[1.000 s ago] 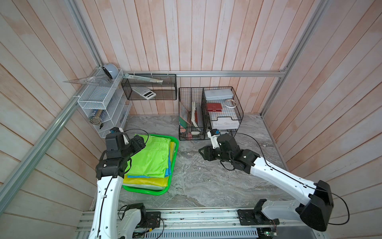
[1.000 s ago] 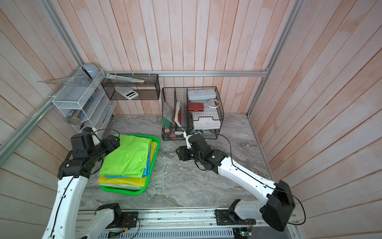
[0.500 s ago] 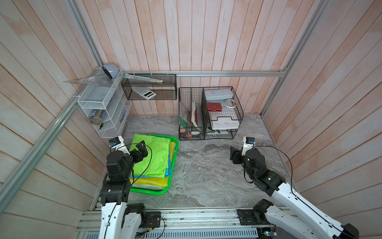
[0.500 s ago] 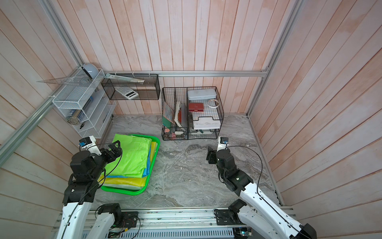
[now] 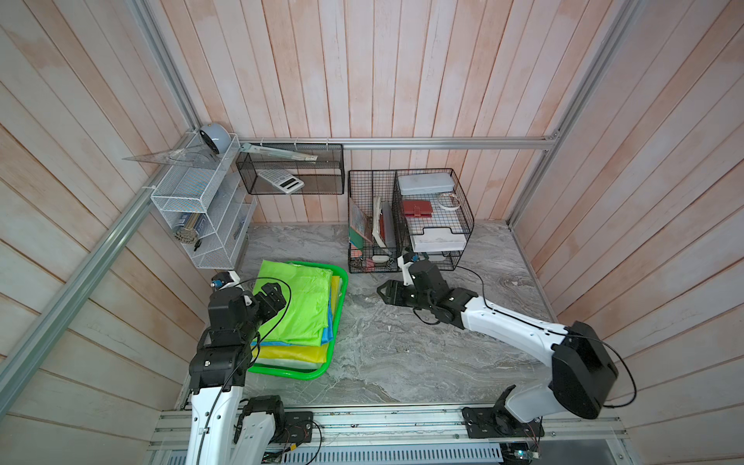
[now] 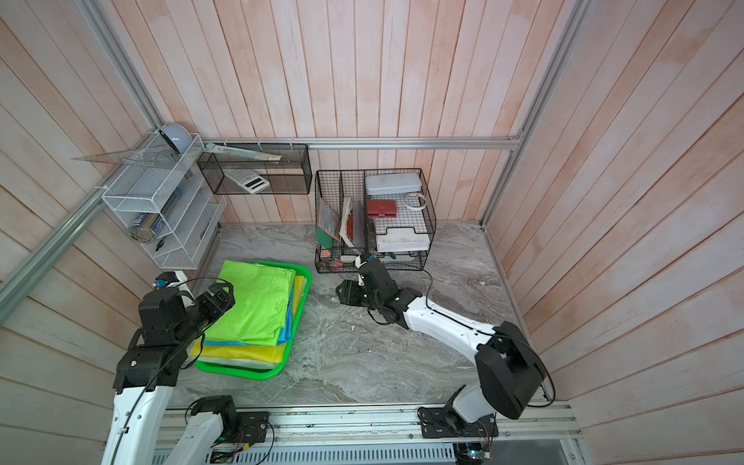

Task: Put the folded raincoat in the basket
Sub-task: Move the basket to the center of the board.

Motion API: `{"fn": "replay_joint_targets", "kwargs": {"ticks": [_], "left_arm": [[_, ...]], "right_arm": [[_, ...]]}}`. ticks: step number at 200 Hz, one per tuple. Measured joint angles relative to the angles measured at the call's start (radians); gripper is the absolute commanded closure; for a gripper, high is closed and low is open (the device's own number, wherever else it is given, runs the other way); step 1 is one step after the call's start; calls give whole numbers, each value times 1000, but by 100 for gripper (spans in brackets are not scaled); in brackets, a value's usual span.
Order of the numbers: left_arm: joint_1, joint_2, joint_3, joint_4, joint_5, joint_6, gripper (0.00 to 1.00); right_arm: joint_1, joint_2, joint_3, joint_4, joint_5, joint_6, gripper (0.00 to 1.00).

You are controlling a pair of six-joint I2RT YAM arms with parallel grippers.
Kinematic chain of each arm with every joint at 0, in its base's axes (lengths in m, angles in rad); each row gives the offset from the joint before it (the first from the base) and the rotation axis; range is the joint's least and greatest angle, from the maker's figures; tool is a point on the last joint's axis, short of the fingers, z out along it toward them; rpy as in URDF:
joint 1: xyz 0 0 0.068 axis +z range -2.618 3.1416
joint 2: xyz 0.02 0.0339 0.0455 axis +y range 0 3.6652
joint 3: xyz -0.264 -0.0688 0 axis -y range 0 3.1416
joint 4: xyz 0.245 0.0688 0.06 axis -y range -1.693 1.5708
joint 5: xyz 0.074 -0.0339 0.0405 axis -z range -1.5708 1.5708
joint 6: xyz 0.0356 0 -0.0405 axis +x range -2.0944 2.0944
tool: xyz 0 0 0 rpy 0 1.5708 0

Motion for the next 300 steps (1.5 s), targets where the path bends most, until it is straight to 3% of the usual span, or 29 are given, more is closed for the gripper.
{"fn": "replay_joint_targets", "kwargs": {"ticks": [32, 74, 98, 145, 183, 221, 256, 300], "left_arm": [[0, 0, 0, -76, 17, -19, 8], [0, -35, 1, -125, 28, -20, 8], [0, -35, 1, -140, 28, -17, 8], [0, -31, 1, -147, 28, -16, 8], [0, -28, 1, -148, 33, -15, 8], [0, -28, 1, -149, 41, -13, 8], [0, -27, 1, -149, 42, -13, 8], [0, -27, 1, -149, 43, -13, 8]], "right_arm": [[37, 244, 189, 43, -10, 110, 35], [39, 473, 395, 26, -15, 195, 45], [39, 532, 462, 17, -16, 220, 47], [39, 592, 515, 24, -43, 264, 75], [40, 601, 518, 49, -63, 319, 84], [46, 558, 436, 107, -37, 358, 91], [65, 407, 224, 150, 35, 431, 97], [82, 201, -36, 184, 135, 519, 97]]}}
